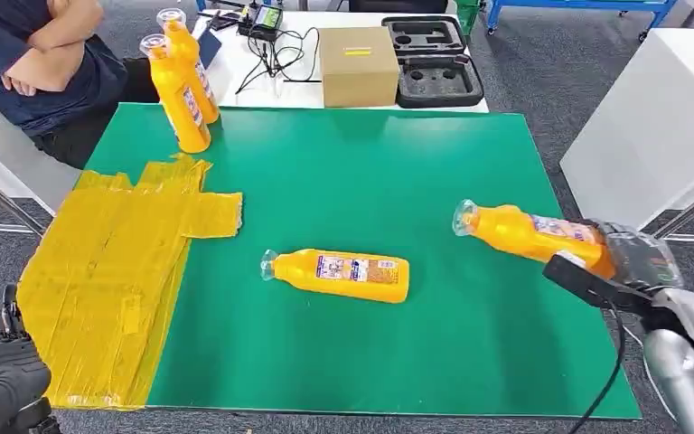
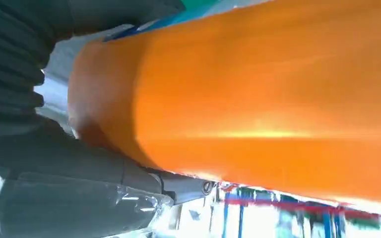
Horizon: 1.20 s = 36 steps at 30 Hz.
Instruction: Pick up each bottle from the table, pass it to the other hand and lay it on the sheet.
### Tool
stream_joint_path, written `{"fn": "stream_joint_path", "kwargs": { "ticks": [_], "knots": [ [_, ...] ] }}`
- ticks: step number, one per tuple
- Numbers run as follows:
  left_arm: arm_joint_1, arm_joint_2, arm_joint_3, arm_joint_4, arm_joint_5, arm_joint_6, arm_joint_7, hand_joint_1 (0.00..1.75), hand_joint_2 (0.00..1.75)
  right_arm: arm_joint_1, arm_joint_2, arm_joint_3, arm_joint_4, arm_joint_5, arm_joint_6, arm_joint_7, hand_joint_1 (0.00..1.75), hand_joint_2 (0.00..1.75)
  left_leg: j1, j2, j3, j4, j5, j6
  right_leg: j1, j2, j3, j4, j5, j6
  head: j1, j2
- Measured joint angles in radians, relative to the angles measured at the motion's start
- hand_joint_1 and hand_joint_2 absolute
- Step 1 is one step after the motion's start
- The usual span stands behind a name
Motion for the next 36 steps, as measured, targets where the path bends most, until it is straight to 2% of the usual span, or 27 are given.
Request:
{"fn": "stream_joint_path", "kwargs": {
  "ticks": [6, 10, 14, 15, 20, 24, 27, 31, 36],
  "knots": [
    [0.029, -0.022, 0.008, -0.019, 0.0, -0.002, -0.003, 0.0, 0.0, 0.007, -0.043, -0.034, -0.065, -0.026, -0.045, -0.012, 1.75, 1.75, -0.001, 0.001, 0.0, 0.0, 0.0, 0.0, -0.001, 0.001, 0.0, 0.0, 0.0, 0.0, 0.0, 0.0],
    [0.066, -0.048, 0.013, -0.055, 0.002, -0.032, -0.006, 0.0, 0.0, -0.013, -0.032, -0.025, -0.067, -0.019, -0.117, -0.033, 1.75, 1.75, -0.001, 0.002, 0.0, 0.0, 0.0, 0.0, -0.001, 0.001, 0.0, 0.0, 0.0, 0.0, 0.0, 0.0],
    [0.083, -0.062, 0.014, -0.074, 0.002, -0.036, -0.006, 0.0, 0.0, -0.023, -0.018, -0.005, -0.067, -0.013, -0.134, -0.033, 1.75, 1.75, -0.001, 0.001, 0.0, 0.0, 0.0, 0.0, -0.001, 0.001, 0.0, 0.0, 0.0, 0.0, 0.0, 0.0],
    [0.085, -0.063, 0.014, -0.077, 0.002, -0.036, -0.006, 0.0, 1.75, -0.025, -0.016, -0.001, -0.067, -0.011, -0.135, -0.033, 1.75, 1.75, -0.001, 0.001, 0.0, 0.0, 0.0, 0.0, -0.001, 0.001, 0.0, 0.0, 0.0, 0.0, 0.0, 0.0],
    [0.086, -0.072, 0.013, -0.085, 0.037, -0.082, 0.007, 0.0, 1.75, -0.065, 0.026, 0.032, -0.063, -0.025, -0.159, -0.069, 1.75, 1.75, -0.001, 0.004, 0.0, 0.0, 0.0, 0.0, -0.001, 0.003, -0.001, 0.0, 0.0, 0.0, 0.0, 0.0],
    [0.048, -0.073, -0.036, -0.081, 0.081, -0.128, 0.044, 0.0, 1.75, -0.147, 0.16, 0.156, -0.017, 0.019, -0.269, -0.062, 1.75, 1.75, 0.002, 0.011, 0.002, 0.0, 0.0, 0.0, 0.001, 0.008, -0.001, 0.0, 0.001, -0.001, 0.0, 0.0],
    [0.027, -0.072, -0.07, -0.074, 0.093, -0.117, 0.045, 0.0, 1.75, -0.175, 0.212, 0.262, 0.008, 0.005, -0.323, -0.037, 1.75, 1.75, 0.002, 0.008, 0.001, 0.0, 0.002, 0.0, 0.002, 0.007, -0.001, 0.001, 0.002, -0.003, 0.0, 0.0],
    [0.013, -0.065, -0.094, -0.071, 0.1, -0.117, 0.042, 0.0, 1.75, -0.23, 0.268, 0.341, 0.048, -0.045, -0.323, -0.046, 1.75, 1.75, 0.002, 0.011, 0.0, -0.001, 0.002, 0.0, 0.002, 0.008, -0.001, 0.002, 0.002, -0.003, 0.0, 0.0],
    [-0.011, -0.06, -0.136, -0.068, 0.099, -0.121, 0.038, 0.0, 1.75, -0.334, 0.414, 0.464, 0.161, -0.068, -0.35, -0.04, 1.75, 1.75, 0.002, 0.013, 0.001, 0.0, 0.002, 0.0, 0.002, 0.011, -0.003, 0.002, 0.003, -0.003, 0.0, 0.0]
  ]
}}
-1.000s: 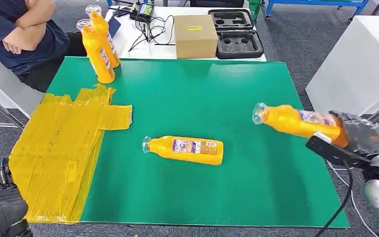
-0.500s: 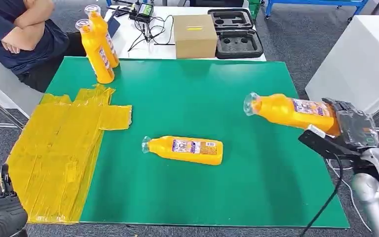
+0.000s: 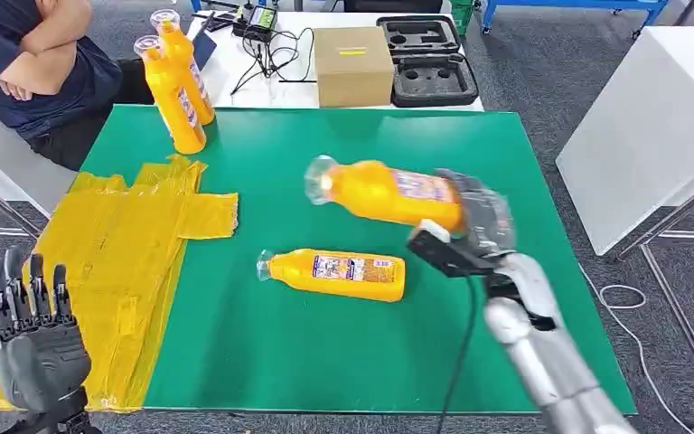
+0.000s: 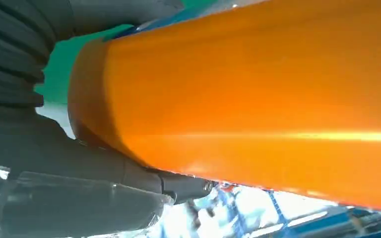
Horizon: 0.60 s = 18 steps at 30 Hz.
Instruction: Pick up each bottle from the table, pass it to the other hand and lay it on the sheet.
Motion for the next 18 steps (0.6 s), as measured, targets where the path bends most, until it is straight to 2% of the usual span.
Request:
{"fn": "stream_joint_path", "kwargs": {
  "ticks": [4, 12, 18],
  "knots": [
    [-0.014, 0.007, -0.024, 0.002, 0.008, -0.01, 0.008, 0.0, 1.75, -0.061, 0.101, 0.066, 0.046, -0.012, -0.028, 0.028, 1.75, 1.75, 0.0, -0.002, 0.0, 0.0, 0.001, -0.001, 0.0, -0.001, 0.0, 0.001, 0.0, 0.0, 0.0, 0.0],
    [-0.011, 0.012, -0.042, -0.01, 0.02, -0.017, 0.037, 0.0, 1.75, -0.08, 0.219, 0.162, 0.059, 0.019, -0.047, 0.075, 1.75, 1.75, 0.0, -0.002, -0.002, 0.0, 0.001, -0.001, 0.0, -0.001, -0.002, 0.001, 0.0, 0.0, 0.0, 0.0],
    [-0.025, 0.012, -0.047, -0.01, 0.029, -0.024, 0.054, 0.0, 1.75, -0.141, 0.319, 0.211, 0.064, 0.001, -0.044, 0.092, 1.75, 1.75, 0.0, -0.002, -0.002, 0.0, 0.001, -0.001, 0.0, -0.001, -0.002, 0.001, 0.0, 0.0, 0.0, 0.0]
  ]
}}
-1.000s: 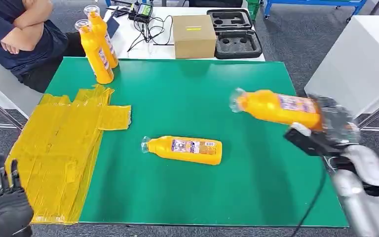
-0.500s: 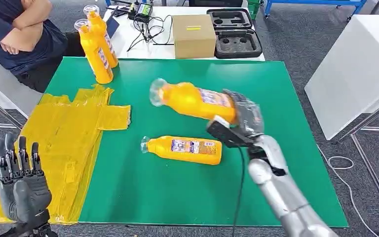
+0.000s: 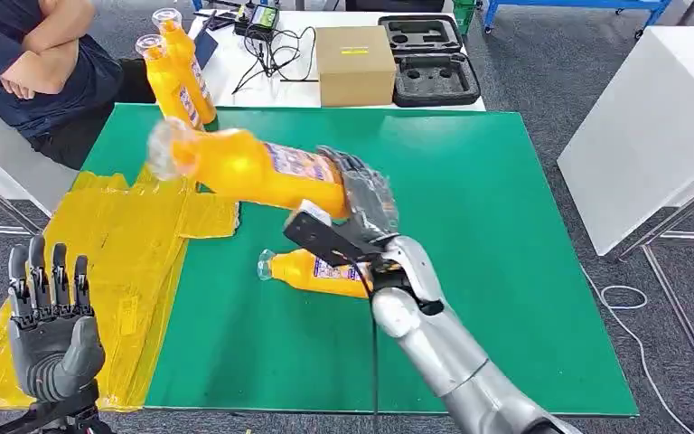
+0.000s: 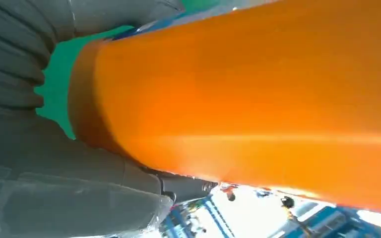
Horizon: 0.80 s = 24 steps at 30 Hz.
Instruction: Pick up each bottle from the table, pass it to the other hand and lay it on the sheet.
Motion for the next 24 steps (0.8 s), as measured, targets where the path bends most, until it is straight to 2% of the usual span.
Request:
{"fn": "stream_joint_path", "kwargs": {
  "ticks": [6, 13, 24],
  "knots": [
    [-0.054, 0.0, -0.035, 0.002, 0.018, 0.007, 0.016, 0.0, 1.75, -0.003, 0.065, 0.089, -0.003, -0.015, -0.045, 0.003, 1.75, 1.75, 0.0, 0.0, 0.0, 0.0, 0.0, -0.001, 0.0, 0.0, 0.0, 0.0, 0.0, 0.0, 0.0, 0.0],
    [-0.083, 0.002, -0.098, 0.003, 0.018, 0.035, 0.011, 0.0, 1.75, 0.001, 0.094, 0.163, 0.03, -0.031, -0.09, -0.006, 1.75, 1.75, 0.0, 0.0, 0.0, 0.0, 0.0, -0.001, 0.0, 0.0, 0.0, 0.0, 0.0, 0.0, 0.0, 0.0],
    [-0.135, 0.008, -0.149, 0.032, 0.025, 0.046, 0.01, 0.0, 1.75, 0.019, 0.126, 0.217, 0.101, -0.029, -0.101, -0.019, 1.75, 1.75, 0.0, 0.0, 0.0, 0.0, 0.0, -0.001, 0.0, 0.0, 0.0, 0.0, 0.0, 0.0, 0.0, 0.0]
  ]
}}
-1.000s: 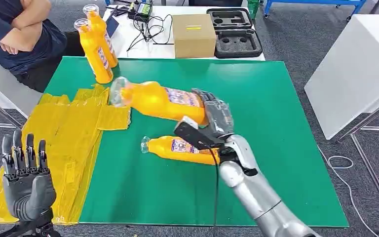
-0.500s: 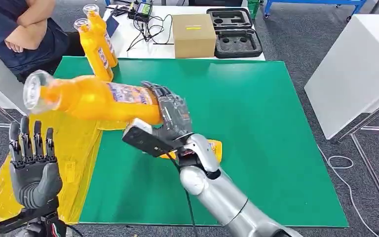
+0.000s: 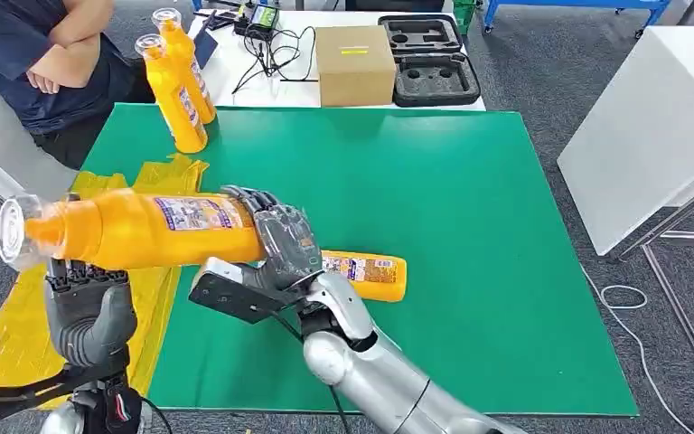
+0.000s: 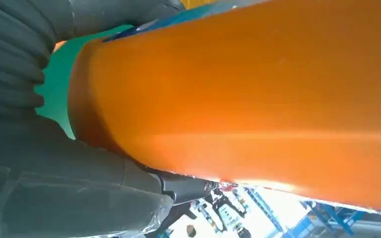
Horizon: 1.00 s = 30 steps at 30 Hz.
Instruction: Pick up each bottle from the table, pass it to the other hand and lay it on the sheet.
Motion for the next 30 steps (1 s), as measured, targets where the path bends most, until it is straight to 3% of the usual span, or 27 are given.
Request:
{"fn": "stream_joint_path", "kwargs": {
  "ticks": [25, 26, 27, 30],
  "knots": [
    [-0.018, -0.015, -0.023, 0.01, -0.042, 0.044, -0.009, 0.0, 1.75, 0.005, 0.019, 0.192, -0.014, 0.053, 0.057, 0.051, 1.75, 1.75, 0.0, 0.0, 0.0, 0.0, 0.0, 0.0, 0.0, 0.0, 0.0, 0.0, 0.0, 0.0, 0.0, 0.0],
    [-0.018, -0.017, -0.022, 0.01, -0.042, 0.044, -0.008, 0.73, 1.75, 0.004, 0.019, 0.197, -0.014, 0.053, 0.056, 0.053, 1.75, 1.75, 0.0, 0.0, 0.0, 0.0, 0.0, 0.0, 0.0, 0.0, 0.0, 0.0, 0.0, 0.0, 0.0, 0.0],
    [-0.017, -0.018, -0.02, 0.009, -0.041, 0.044, -0.008, 1.75, 1.75, 0.004, 0.019, 0.201, -0.014, 0.053, 0.055, 0.055, 1.75, 1.75, 0.0, 0.0, 0.0, 0.0, 0.0, 0.0, 0.0, 0.0, 0.0, 0.0, 0.0, 0.0, 0.0, 0.0],
    [-0.015, -0.019, -0.017, 0.003, -0.04, 0.044, -0.008, 1.75, 1.75, 0.001, 0.019, 0.214, -0.014, 0.053, 0.052, 0.065, 1.75, 1.75, 0.0, 0.0, 0.0, 0.0, 0.0, 0.0, 0.0, 0.0, 0.0, 0.0, 0.0, 0.0, 0.0, 0.0]
  ]
}}
